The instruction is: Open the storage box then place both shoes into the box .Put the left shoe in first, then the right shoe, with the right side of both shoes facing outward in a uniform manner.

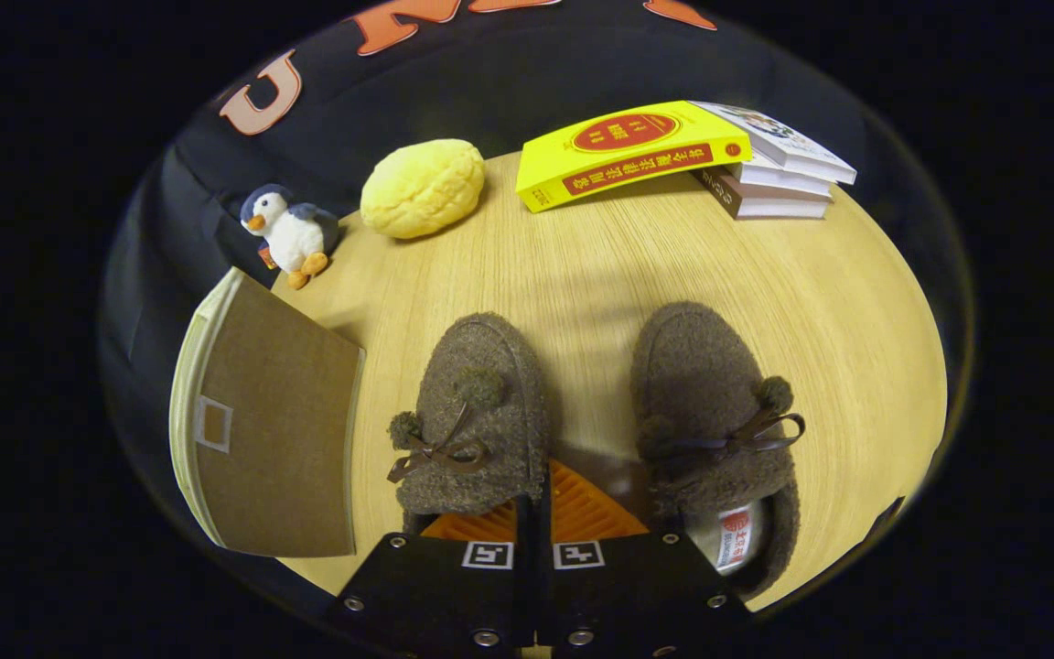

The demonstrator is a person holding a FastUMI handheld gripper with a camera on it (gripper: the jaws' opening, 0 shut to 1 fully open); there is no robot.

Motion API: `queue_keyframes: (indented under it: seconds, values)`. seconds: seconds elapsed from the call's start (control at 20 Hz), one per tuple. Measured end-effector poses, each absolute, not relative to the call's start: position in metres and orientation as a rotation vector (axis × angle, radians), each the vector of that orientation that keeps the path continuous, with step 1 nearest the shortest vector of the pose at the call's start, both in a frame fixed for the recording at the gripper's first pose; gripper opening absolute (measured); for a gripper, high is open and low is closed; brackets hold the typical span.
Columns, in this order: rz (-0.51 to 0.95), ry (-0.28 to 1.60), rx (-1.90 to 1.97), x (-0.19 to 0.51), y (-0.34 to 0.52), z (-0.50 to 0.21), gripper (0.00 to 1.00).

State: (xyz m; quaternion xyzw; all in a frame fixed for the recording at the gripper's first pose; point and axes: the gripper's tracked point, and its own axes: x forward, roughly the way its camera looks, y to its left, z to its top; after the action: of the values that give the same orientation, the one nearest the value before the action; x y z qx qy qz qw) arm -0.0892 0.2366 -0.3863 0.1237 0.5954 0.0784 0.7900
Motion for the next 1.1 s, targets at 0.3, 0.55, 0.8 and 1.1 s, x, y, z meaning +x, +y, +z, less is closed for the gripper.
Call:
queue_keyframes:
  seconds: [0.3,0.55,0.8,1.1]
  values:
    - [0.244,1.213,0.312,-0.057,0.298,-0.283,0.02]
    - [0.371,1.202,0.279,-0.057,0.379,-0.233,0.02]
    - [0.407,1.249,0.248,-0.07,0.46,-0.242,0.02]
    - [0.363,1.359,0.199,-0.099,0.512,-0.297,0.03]
